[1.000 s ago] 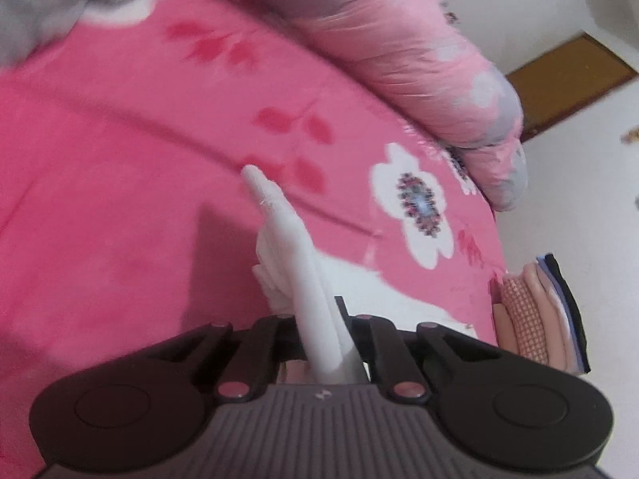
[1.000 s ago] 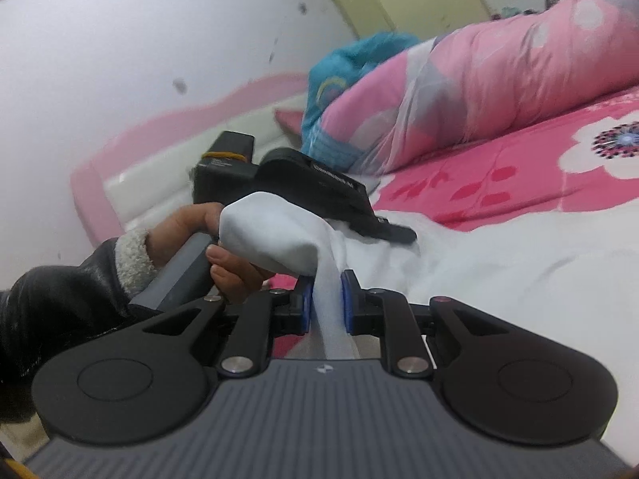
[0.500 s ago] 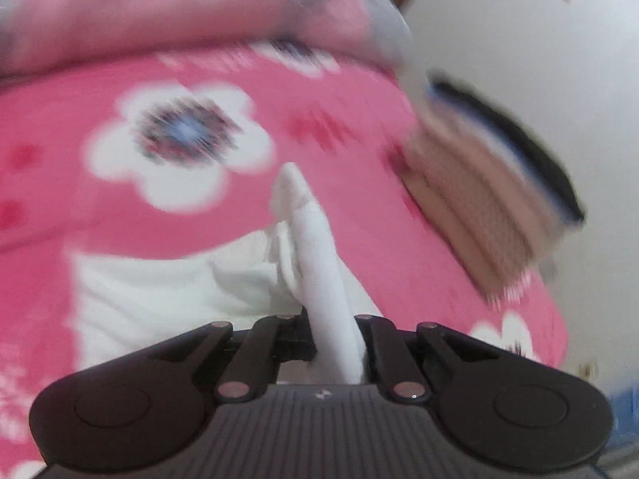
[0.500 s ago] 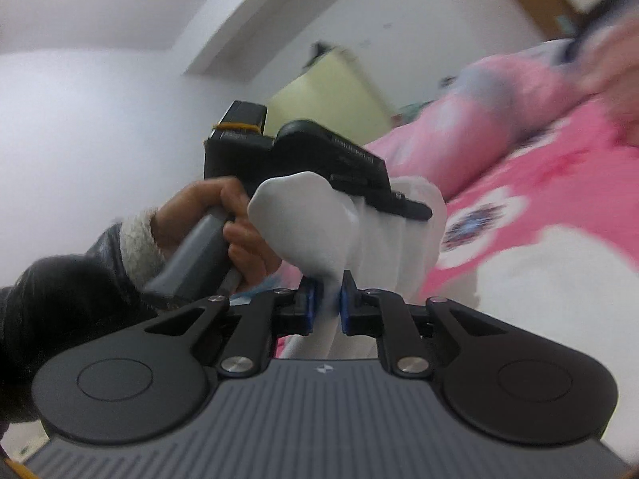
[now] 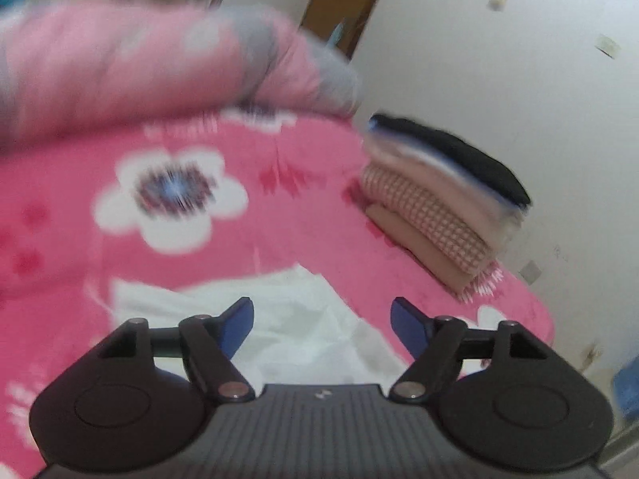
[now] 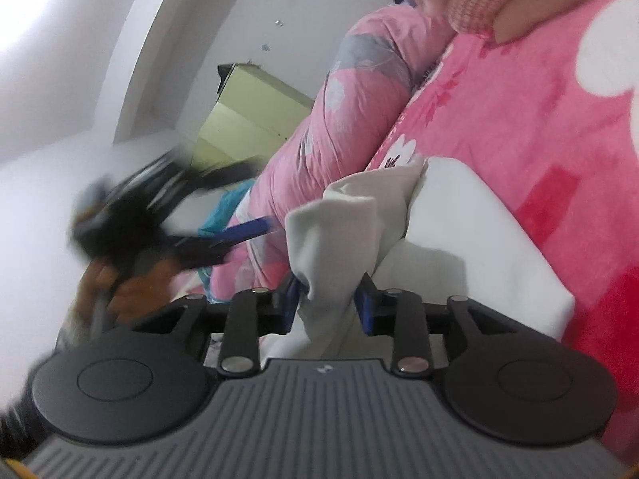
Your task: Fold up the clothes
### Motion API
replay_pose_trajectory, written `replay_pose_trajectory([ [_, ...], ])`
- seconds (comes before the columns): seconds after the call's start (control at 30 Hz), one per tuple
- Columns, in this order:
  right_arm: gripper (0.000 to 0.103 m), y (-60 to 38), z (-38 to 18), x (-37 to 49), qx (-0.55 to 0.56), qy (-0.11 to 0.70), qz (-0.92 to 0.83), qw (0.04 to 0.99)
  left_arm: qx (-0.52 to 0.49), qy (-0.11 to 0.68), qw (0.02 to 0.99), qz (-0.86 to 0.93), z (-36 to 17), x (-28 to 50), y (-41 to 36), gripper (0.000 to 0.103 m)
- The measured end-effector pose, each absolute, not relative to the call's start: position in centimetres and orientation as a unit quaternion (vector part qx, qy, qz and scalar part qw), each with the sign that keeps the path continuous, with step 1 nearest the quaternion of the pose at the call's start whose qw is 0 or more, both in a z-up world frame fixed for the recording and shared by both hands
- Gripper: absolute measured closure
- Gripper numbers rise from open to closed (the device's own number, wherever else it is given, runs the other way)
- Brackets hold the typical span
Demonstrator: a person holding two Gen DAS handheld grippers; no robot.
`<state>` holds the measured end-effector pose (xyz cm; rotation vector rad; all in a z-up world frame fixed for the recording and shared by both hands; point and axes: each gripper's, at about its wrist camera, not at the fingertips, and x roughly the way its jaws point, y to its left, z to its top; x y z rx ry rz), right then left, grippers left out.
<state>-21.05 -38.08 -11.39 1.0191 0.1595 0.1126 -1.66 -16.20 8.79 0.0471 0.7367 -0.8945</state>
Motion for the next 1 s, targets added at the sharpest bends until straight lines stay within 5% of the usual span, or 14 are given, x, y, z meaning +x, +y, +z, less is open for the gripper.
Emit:
replay_pose_trajectory([
  [0.23,0.062,-39.4,-10.6,-21.2,0.506,0.097,0.055,0.855,0.169,0.301,0.848,-0.403,5.4,-11.2,-9.1,0.023],
  [0.47,0.05,-40.4,-8.3,-20.6,0.495,0.158,0.055,0.853,0.157,0.322,0.859,-0.366,-1.1,-15.5,-7.8,0.023],
  [0.73,0.049,-39.0,-7.7,-18.2,0.466,0.244,0.033,0.85,0.114,0.272,0.9,-0.322,-3.0,-17.1,-8.6,0.024],
  [0.83,0.064,-38.1,-7.5,-17.3,0.444,0.262,0.027,0.856,0.1,0.268,0.905,-0.314,-2.9,-16.6,-8.4,0.025],
  [0.87,0.084,-37.8,-7.3,-17.0,0.433,0.268,0.026,0.86,0.099,0.271,0.905,-0.313,-3.0,-16.3,-8.5,0.025],
  [1.0,0.091,-36.9,-4.6,-16.8,0.396,0.251,0.024,0.883,0.114,0.286,0.901,-0.307,-4.1,-15.5,-8.8,0.028],
])
